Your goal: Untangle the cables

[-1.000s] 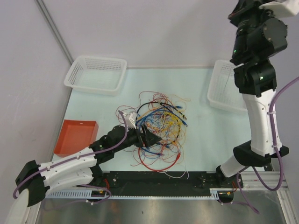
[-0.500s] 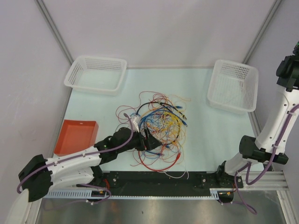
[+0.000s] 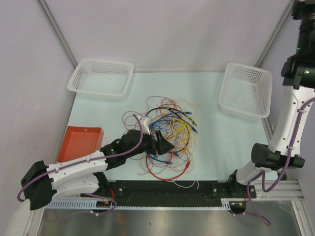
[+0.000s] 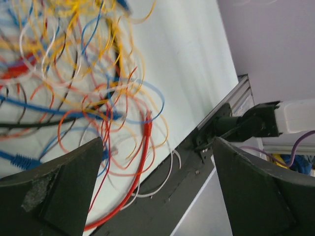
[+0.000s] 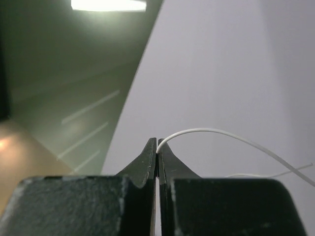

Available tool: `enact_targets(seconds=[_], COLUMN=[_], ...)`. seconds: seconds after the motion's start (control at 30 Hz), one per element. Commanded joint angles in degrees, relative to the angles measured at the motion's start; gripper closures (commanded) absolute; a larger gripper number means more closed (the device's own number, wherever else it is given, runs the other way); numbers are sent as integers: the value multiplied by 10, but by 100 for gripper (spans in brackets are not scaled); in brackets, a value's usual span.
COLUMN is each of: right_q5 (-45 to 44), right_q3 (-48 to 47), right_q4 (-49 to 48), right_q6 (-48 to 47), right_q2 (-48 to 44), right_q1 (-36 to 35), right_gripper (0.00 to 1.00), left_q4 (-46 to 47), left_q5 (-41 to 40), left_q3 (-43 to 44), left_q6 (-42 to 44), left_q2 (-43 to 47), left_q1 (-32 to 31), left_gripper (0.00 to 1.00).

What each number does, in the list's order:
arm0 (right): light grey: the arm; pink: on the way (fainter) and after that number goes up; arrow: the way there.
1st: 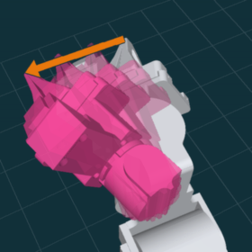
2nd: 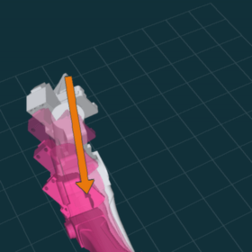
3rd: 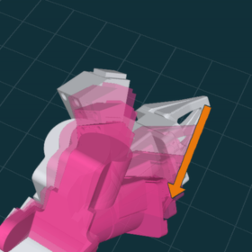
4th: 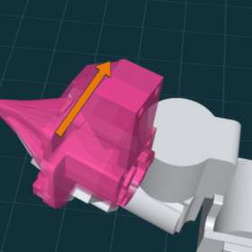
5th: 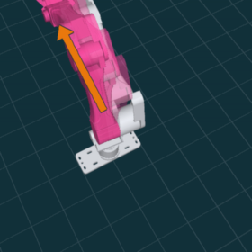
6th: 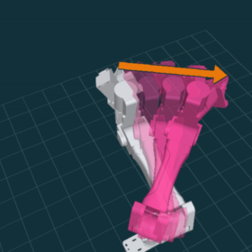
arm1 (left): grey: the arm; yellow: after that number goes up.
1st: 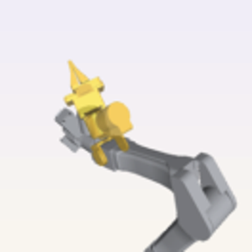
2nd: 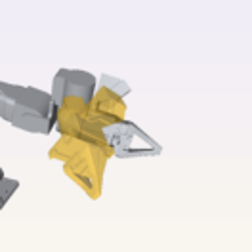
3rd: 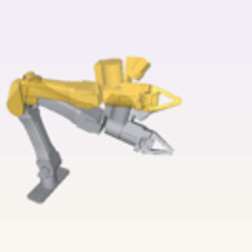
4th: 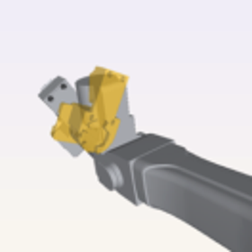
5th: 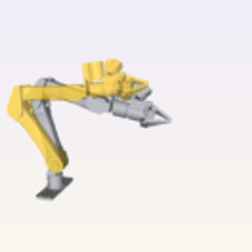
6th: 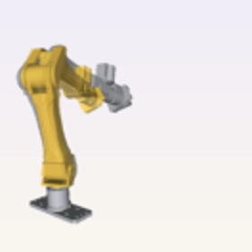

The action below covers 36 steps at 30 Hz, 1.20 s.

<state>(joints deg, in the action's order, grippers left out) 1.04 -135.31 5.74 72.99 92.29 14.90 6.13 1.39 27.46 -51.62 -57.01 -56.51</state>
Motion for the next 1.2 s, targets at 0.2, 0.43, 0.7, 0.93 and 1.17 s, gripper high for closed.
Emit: enact_targets(seconds=[0.2, 0.43, 0.7, 0.93, 1.17], right_q5=[97, 52, 46, 64, 65], right_q3=[83, 95, 108, 135, 188], right_q4=[188, 295, 314, 318, 303], right_q6=[-225, -339, -317, -281, -255], right_q2=[-76, -87, -95, -97, -122], right_q1=[-288, -471, -566, -630, -663], right_gripper=[100, 100, 100, 100, 100], left_q4=[-27, 87, 449, 638, 781], left_q5=[-108, -126, -158, -147, -190], left_q3=[124, 26, -109, -86, -15], left_q6=[130, 156, 320, 437, 503], left_q2=[55, 144, 140, 15, -143], left_q1=[-4, -4, -34, -50, -49], left_gripper=[1, 0, 0, 0, 0])
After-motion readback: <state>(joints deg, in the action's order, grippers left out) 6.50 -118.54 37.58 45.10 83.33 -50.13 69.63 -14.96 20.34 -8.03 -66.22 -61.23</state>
